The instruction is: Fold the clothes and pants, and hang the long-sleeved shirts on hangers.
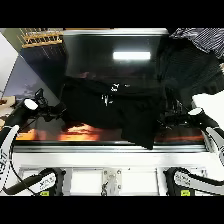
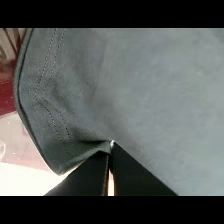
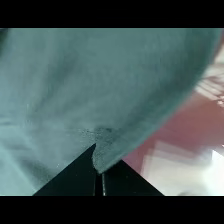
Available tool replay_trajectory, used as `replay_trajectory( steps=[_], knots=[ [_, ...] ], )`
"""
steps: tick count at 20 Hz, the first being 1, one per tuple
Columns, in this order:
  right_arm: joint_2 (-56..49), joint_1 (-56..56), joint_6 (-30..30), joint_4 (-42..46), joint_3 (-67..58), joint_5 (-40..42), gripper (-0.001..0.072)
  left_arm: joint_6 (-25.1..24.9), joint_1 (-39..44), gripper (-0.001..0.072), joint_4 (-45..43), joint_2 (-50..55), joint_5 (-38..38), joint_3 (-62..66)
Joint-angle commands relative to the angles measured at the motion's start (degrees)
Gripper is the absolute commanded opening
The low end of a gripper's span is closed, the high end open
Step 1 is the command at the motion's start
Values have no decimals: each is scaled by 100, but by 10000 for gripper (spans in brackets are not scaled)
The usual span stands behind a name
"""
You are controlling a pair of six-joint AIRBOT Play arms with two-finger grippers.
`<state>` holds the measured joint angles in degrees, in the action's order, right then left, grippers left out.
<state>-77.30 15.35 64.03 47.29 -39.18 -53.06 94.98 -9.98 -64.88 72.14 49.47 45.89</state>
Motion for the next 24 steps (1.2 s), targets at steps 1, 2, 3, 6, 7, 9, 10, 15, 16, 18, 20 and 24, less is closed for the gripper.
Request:
replay_trajectory(
  steps=[1, 2, 3, 6, 7, 9, 10, 15, 16, 18, 20, 24],
  knots=[
    [533, -48, -81, 98, -645, -236, 10, -9, -302, 5, -4, -562, 61, 269],
    [826, -48, -79, 243, -1130, -411, 10, -11, -459, 5, 0, -846, 214, 581],
    [1108, -48, -39, 337, -1652, -575, 10, -13, -605, 5, 15, -1161, 391, 992],
    [1956, -50, 144, 348, -3198, -693, 10, -26, -859, 5, 11, -2127, 584, 2347],
    [2238, -50, 155, 348, -3639, -636, 10, -31, -909, 5, 2, -2479, 525, 2778],
    [2844, -50, 153, 348, -4363, -376, 11, -31, -979, 5, -9, -3099, 289, 3425],
    [3165, -50, 151, 350, -4590, -162, 11, -31, -1012, 5, -4, -3440, 94, 3657],
    [4594, -46, 153, 363, -4704, 763, 11, -31, -1429, 5, -9, -4723, -446, 4120],
    [4752, -46, 157, 398, -4704, 761, 11, -28, -1567, 5, -7, -4881, -474, 4120],
    [4948, -46, 334, 415, -4704, 752, 11, -28, -1895, 5, 2, -5060, -437, 4120],
    [4972, -44, 542, 420, -4704, 608, 11, -26, -2210, 5, 46, -5014, -278, 4120],
    [4465, -46, 1381, 857, -4704, -507, 11, -4, -2496, 5, 330, -4256, 656, 4118]
  ],
)
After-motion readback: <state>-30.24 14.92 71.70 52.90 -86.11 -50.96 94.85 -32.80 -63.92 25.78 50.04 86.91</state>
